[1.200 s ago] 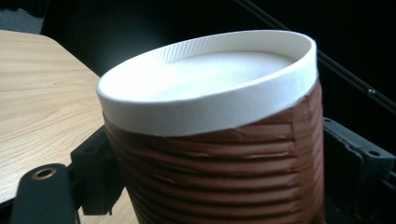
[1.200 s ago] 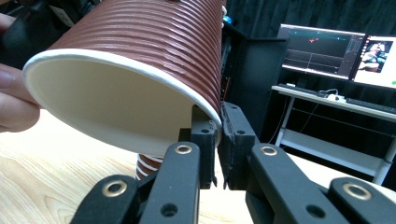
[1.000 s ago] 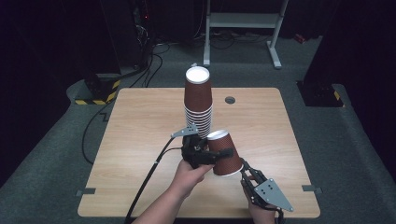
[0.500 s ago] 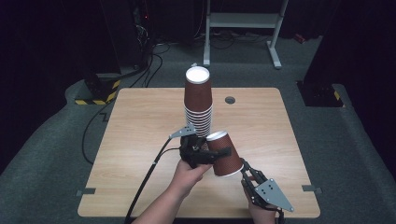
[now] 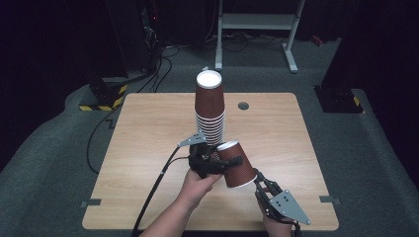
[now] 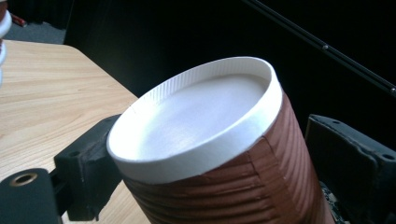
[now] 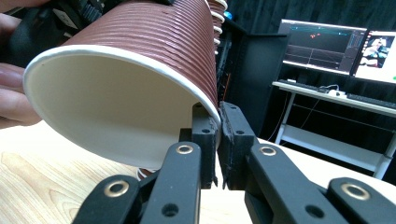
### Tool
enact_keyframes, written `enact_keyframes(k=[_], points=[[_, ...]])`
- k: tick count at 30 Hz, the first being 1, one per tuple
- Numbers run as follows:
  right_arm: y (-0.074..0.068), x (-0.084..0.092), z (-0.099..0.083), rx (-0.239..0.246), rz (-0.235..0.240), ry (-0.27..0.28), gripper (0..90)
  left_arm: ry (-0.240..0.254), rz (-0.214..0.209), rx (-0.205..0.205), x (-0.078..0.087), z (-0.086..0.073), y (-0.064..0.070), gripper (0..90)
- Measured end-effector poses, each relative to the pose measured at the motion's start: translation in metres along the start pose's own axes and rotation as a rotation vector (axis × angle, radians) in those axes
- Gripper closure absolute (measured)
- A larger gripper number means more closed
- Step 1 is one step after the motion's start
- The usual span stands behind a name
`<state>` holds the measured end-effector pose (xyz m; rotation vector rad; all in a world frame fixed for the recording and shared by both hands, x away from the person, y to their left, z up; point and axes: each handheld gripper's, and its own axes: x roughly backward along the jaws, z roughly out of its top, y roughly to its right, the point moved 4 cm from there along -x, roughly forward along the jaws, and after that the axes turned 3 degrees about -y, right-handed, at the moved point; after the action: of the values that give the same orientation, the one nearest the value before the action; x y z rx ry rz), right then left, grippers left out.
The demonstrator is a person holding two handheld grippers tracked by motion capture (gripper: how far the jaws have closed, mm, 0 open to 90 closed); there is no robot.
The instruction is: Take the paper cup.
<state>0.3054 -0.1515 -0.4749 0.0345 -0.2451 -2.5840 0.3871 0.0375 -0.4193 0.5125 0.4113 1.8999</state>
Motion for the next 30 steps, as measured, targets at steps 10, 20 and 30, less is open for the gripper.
enact_keyframes(k=[10,20,30], points=[[0.002,0.002,0.000,-0.006,-0.011,-0.004,85.4,0.015,0.080,-0.038,0.007,0.001,-0.003,4.7],[0.003,0.001,-0.003,-0.014,-0.016,-0.022,85.8,0.022,0.102,-0.041,0.011,-0.001,-0.008,5.1],[0.001,-0.001,-0.004,-0.002,-0.007,-0.054,86.0,0.036,0.136,-0.053,0.022,-0.004,-0.015,6.8]])
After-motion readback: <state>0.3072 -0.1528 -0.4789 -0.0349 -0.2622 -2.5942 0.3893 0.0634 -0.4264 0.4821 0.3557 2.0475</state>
